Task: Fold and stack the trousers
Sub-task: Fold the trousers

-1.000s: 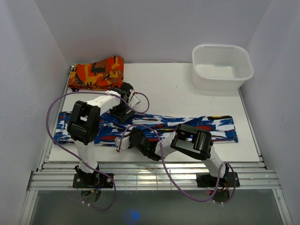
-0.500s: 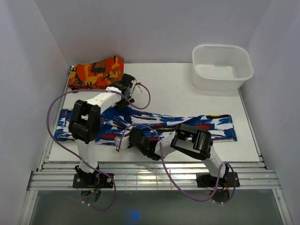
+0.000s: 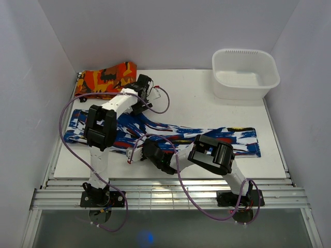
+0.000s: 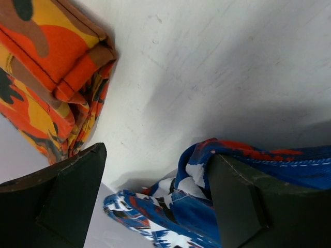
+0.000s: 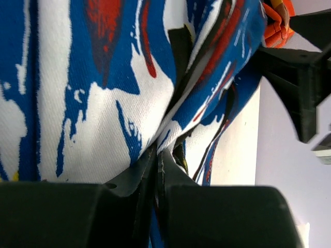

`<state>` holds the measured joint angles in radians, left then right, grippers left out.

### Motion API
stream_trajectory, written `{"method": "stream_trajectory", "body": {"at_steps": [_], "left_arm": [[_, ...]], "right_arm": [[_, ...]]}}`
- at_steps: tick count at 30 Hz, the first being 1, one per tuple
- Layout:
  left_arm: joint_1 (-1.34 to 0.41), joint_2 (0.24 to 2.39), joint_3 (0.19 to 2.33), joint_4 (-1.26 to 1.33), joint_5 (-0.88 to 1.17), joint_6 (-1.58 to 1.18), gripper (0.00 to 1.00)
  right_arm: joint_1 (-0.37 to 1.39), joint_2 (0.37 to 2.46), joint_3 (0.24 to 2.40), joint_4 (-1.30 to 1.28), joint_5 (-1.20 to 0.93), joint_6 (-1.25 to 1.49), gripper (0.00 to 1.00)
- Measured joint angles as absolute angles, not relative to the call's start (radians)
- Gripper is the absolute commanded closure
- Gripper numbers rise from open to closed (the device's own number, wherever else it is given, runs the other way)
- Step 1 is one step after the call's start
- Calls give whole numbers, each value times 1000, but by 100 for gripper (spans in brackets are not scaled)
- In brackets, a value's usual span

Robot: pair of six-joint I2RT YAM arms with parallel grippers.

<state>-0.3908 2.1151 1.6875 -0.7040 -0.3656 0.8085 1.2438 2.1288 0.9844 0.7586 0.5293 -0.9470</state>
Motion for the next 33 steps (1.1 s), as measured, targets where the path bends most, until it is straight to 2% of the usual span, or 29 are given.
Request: {"method": "stream_trajectory", "body": {"at_steps": [4,6,14,16,18,22,25,28,29,31,33], "left_arm": [[-364,2115,1785,-789,-242,692,13],[-343,2111,1817,-822,-179,631,16],[-269,2109,1841,-941,-51,464,20],[-256,2109,1841,-962,-19,431,28],[-244,2110,1842,-973,-2,415,30],[-234,2111,1854,-999,41,377,47],[-234,2114,1857,-1017,57,362,52],[-234,2124,1859,-1031,68,356,51],[-233,2130,1860,-1039,68,354,45],[-233,2145,1865,-1050,70,352,40],[-232,2162,1866,-1056,71,345,41]], "right_arm": [[1242,2129,1001,730,538,-945,92],[1240,2129,1008,717,540,-945,92],[1239,2129,1017,696,543,-945,92],[1239,2129,1018,695,543,-945,92],[1239,2129,1018,694,543,-945,92],[1239,2129,1018,692,543,-945,92],[1238,2129,1019,690,543,-945,92],[1238,2129,1019,690,543,-945,92],[1238,2129,1019,690,543,-945,92],[1237,2129,1019,690,543,-945,92],[1237,2129,1019,690,543,-945,92]]}}
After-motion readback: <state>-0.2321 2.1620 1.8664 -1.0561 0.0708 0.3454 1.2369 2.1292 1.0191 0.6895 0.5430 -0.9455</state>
